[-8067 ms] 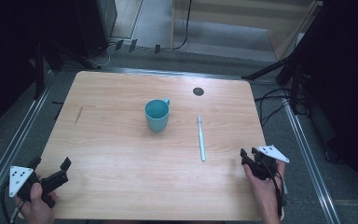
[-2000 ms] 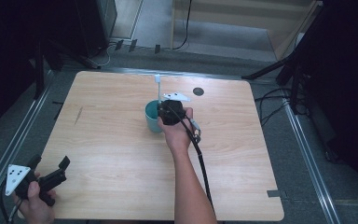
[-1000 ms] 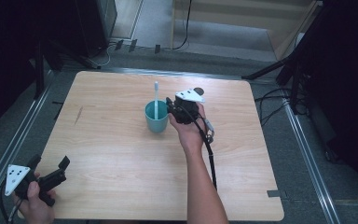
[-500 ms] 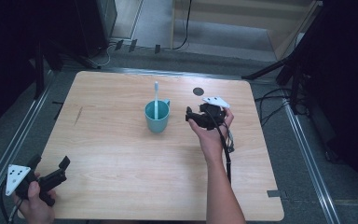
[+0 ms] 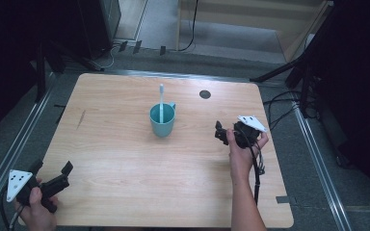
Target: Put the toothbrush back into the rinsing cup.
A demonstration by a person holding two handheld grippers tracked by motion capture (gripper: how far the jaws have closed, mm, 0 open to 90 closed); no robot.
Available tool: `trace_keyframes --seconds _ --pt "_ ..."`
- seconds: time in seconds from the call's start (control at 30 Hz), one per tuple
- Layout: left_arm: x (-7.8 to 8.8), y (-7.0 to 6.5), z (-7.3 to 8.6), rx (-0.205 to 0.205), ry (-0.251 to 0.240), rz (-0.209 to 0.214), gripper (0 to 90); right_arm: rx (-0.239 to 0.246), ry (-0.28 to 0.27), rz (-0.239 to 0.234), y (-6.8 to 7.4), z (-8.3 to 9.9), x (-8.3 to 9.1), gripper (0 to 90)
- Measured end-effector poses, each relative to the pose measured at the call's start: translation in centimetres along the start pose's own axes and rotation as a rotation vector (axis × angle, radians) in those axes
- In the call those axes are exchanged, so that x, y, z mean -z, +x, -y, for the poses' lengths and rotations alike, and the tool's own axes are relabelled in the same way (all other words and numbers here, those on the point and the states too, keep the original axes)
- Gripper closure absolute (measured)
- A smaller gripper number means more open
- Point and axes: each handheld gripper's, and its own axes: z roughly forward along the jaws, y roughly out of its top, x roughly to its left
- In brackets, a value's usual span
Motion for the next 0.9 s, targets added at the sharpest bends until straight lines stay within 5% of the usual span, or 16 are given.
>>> trace_keyframes --seconds 0.27,0.47,0.9 --pt "0.0 -0.1 0.0 -0.004 0.0 -0.001 0.0 0.007 -0.02 0.008 -2.6 1.6 1.7 0.0" --pt "0.0 -0.1 0.0 -0.007 0.001 -0.001 0.0 -0.036 -0.041 0.007 -5.2 3.6 3.7 0.0" --pt "0.1 -0.1 0.1 -0.009 0.001 -0.003 0.0 -0.069 -0.048 0.021 -8.5 7.5 6.4 0.0"
